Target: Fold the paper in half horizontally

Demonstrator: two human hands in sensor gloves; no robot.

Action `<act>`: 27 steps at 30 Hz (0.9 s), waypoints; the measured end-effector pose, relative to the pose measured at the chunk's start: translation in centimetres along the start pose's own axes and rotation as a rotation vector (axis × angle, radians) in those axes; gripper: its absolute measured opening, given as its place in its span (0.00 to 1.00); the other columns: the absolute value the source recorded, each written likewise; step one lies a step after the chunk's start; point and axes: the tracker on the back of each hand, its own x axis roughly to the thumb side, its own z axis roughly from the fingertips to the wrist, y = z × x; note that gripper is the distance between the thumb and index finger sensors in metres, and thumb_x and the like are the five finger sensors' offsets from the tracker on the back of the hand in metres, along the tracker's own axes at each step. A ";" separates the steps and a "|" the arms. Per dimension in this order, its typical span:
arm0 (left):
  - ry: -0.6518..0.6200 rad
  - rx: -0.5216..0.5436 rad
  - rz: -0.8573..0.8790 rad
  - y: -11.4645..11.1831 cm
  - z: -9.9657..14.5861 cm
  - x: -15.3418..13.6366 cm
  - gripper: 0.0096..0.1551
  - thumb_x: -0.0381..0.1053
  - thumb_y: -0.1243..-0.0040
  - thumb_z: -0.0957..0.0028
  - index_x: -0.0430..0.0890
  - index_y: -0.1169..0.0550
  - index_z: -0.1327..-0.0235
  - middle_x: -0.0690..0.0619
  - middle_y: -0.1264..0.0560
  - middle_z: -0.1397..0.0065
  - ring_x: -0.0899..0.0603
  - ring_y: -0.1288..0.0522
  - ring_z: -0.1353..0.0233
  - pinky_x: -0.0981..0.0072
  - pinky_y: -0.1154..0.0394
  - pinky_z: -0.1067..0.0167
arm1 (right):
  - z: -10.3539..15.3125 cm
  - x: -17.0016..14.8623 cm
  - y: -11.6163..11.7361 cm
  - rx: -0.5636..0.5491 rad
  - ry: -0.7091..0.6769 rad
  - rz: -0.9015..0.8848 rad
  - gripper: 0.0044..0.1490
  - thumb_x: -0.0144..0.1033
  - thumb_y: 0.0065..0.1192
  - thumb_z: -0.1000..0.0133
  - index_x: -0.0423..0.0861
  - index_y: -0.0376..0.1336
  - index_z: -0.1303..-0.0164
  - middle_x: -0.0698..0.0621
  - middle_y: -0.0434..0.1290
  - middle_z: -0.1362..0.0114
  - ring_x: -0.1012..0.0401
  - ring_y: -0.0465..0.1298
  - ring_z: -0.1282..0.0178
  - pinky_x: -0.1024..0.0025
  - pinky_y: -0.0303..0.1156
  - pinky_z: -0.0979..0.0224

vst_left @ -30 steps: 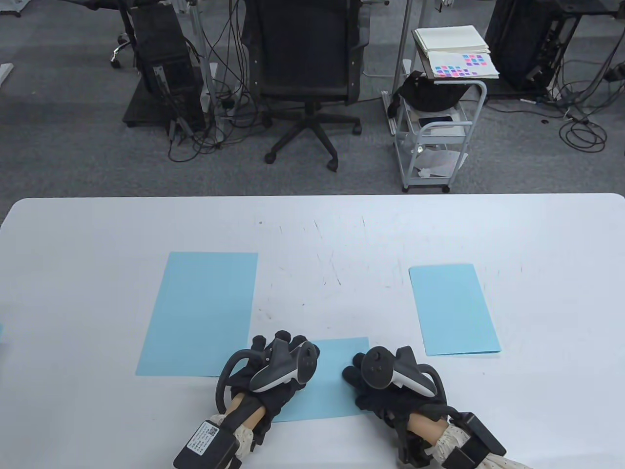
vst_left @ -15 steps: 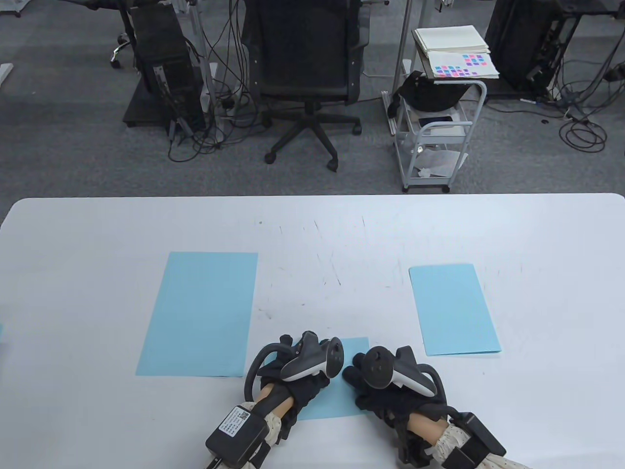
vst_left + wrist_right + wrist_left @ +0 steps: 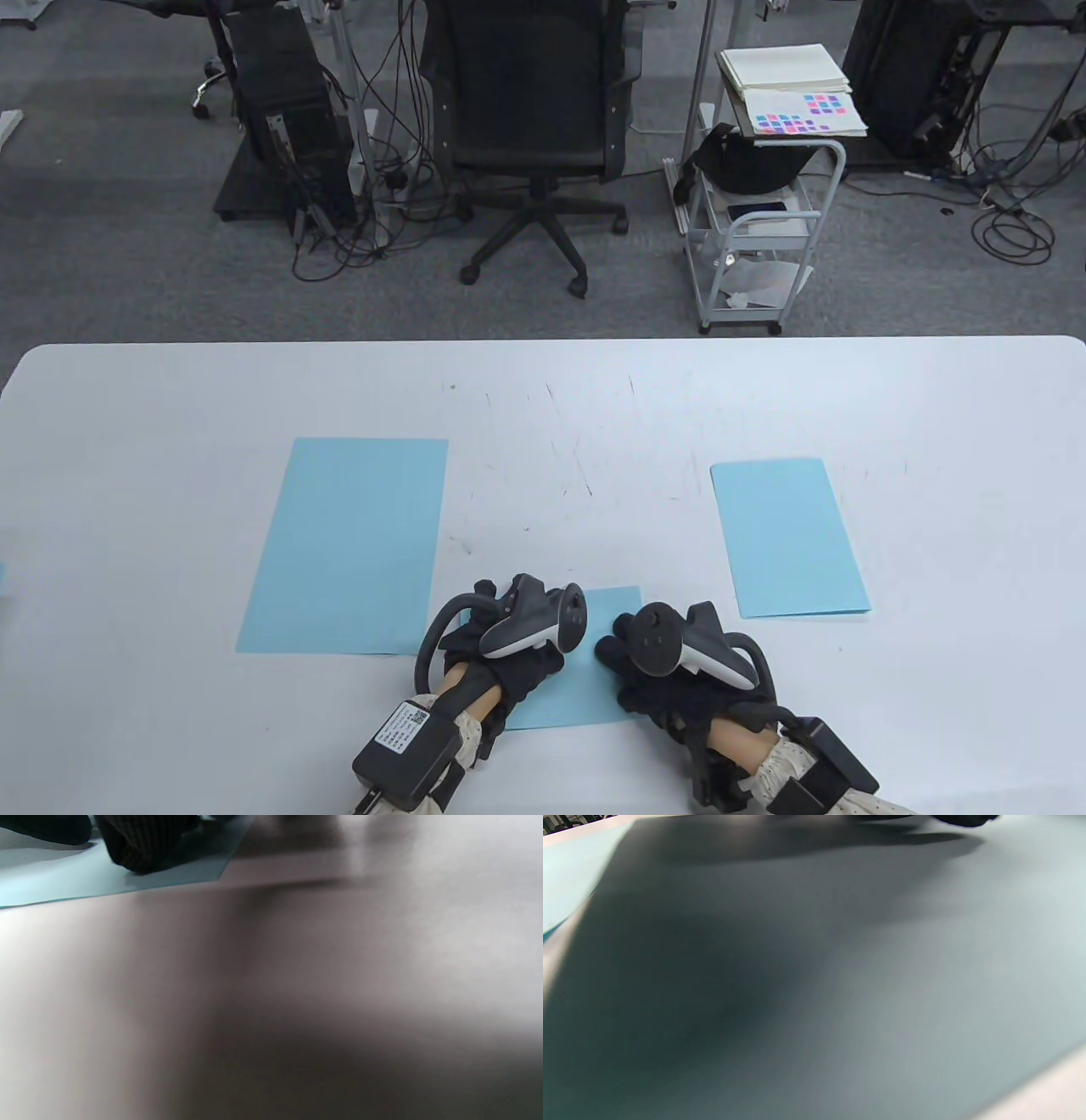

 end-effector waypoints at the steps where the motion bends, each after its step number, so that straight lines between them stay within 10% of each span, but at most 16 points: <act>1: 0.001 0.001 0.001 -0.1 0.0 -0.1 0.35 0.66 0.50 0.55 0.82 0.45 0.33 0.84 0.52 0.18 0.56 0.56 0.12 0.46 0.53 0.13 | 0.0 0.0 0.0 0.000 0.000 0.000 0.40 0.47 0.57 0.46 0.70 0.45 0.24 0.68 0.38 0.13 0.51 0.31 0.14 0.36 0.26 0.22; 27: 0.077 -0.011 0.024 -1.7 1.1 -4.6 0.37 0.68 0.50 0.57 0.83 0.47 0.34 0.85 0.54 0.18 0.55 0.56 0.11 0.46 0.53 0.14 | 0.1 0.0 0.0 0.004 0.003 -0.002 0.40 0.48 0.56 0.46 0.70 0.45 0.24 0.69 0.37 0.13 0.52 0.31 0.14 0.36 0.26 0.22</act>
